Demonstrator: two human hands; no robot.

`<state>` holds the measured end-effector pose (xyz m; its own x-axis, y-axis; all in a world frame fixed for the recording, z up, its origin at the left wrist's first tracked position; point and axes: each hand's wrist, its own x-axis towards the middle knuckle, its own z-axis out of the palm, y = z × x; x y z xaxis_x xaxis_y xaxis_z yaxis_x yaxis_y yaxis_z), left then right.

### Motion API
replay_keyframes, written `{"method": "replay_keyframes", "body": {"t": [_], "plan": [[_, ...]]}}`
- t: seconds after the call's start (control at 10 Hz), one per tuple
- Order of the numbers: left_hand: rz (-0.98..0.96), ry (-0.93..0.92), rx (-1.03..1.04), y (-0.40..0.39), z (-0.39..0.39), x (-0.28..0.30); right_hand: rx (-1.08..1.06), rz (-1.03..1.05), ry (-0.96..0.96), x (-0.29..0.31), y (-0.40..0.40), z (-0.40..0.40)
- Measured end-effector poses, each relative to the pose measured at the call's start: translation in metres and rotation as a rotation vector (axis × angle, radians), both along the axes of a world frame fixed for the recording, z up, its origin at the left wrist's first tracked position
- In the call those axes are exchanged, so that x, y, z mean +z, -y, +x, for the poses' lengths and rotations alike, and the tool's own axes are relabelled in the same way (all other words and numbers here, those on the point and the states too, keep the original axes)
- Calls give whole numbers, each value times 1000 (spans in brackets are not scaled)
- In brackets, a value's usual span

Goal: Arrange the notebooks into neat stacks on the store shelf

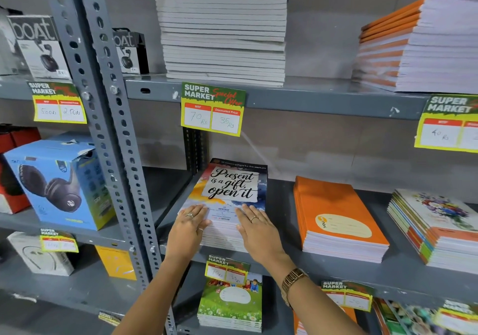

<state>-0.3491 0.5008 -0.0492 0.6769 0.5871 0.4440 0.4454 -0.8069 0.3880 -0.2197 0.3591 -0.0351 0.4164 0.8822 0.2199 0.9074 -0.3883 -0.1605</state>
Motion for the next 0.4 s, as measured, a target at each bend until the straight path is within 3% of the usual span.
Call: {"method": "replay_keyframes", "body": {"t": [0.2,0.4], "plan": [[-19,-161,-15,9,-2,9,2,-88,16,10,13,-2],[-8,-142,36,54,9,8,-99,147,174,7,52,4]]}}
